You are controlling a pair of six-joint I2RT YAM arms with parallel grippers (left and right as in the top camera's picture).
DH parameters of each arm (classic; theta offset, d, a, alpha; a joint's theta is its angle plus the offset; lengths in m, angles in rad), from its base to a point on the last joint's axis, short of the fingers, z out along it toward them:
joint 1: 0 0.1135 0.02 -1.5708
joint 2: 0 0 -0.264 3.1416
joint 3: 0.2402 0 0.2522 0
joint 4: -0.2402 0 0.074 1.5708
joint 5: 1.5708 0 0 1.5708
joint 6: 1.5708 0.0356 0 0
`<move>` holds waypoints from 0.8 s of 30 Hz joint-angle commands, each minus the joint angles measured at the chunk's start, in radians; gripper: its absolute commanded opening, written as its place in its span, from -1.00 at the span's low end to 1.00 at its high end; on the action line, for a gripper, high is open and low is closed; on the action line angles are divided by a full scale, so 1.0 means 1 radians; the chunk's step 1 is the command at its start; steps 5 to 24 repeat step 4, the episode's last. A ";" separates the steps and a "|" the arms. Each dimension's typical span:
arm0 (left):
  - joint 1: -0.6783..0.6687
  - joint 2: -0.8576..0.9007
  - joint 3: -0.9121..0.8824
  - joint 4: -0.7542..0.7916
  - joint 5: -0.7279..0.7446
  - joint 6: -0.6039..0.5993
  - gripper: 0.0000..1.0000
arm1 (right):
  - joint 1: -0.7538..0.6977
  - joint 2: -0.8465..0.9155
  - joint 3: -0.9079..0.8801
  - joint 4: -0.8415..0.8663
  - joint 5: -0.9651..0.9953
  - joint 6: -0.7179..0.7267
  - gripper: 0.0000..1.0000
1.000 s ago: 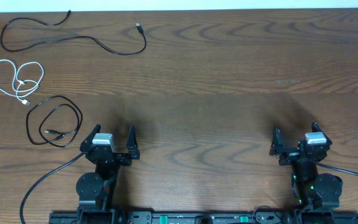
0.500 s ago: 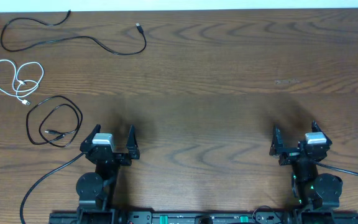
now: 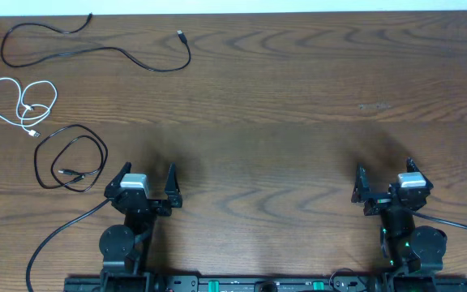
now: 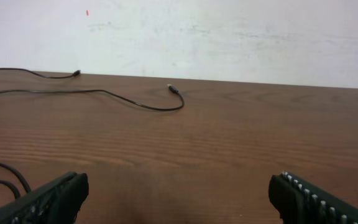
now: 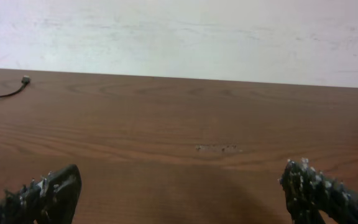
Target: Untangle cables
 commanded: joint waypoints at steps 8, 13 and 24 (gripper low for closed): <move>0.006 -0.007 -0.024 -0.023 -0.002 0.018 0.95 | -0.009 -0.006 -0.002 -0.004 0.008 -0.008 0.98; 0.006 -0.007 -0.024 -0.023 -0.002 0.018 0.95 | -0.009 -0.006 -0.002 -0.004 0.008 -0.008 0.98; 0.006 -0.007 -0.024 -0.023 -0.002 0.018 0.95 | -0.009 -0.006 -0.002 -0.004 0.008 -0.008 0.98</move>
